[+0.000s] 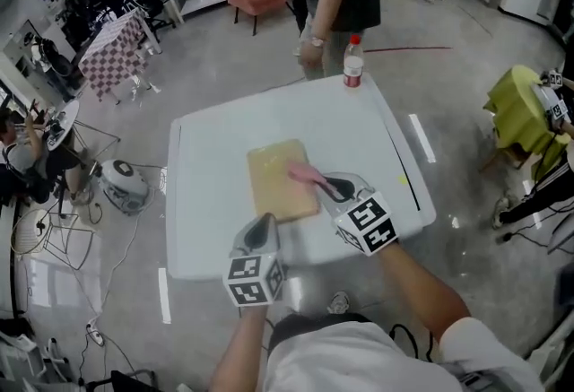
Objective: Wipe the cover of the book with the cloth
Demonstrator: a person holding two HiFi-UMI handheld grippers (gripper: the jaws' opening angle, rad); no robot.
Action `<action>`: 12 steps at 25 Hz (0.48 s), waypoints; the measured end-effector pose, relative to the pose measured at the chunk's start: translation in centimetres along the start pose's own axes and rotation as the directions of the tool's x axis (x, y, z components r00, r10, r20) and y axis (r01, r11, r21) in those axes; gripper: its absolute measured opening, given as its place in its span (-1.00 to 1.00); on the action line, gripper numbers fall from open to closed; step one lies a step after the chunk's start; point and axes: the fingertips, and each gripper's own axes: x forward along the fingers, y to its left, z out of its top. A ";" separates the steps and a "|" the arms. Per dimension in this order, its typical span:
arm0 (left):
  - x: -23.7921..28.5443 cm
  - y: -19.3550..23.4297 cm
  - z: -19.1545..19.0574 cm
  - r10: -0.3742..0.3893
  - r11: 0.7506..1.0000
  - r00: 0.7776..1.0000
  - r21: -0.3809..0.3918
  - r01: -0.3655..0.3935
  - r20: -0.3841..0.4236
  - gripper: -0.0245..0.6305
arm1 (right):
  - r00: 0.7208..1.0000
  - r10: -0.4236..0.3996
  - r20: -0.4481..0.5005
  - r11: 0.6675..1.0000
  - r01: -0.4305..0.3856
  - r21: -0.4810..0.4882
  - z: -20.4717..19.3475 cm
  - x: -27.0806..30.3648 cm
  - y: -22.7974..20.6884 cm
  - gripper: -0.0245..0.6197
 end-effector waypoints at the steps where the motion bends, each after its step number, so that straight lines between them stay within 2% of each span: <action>1: 0.1 0.3 0.0 0.004 1.000 1.000 -0.004 -0.004 0.001 -0.91 | 1.000 0.003 -0.003 1.000 -0.003 -0.013 0.2 0.7 -0.4 -0.81; 12: 2.9 6.0 0.1 0.010 1.000 1.000 -0.015 -0.010 -0.002 -0.91 | 0.998 -0.004 -0.070 0.994 -0.004 -0.105 0.7 10.7 -4.1 -0.81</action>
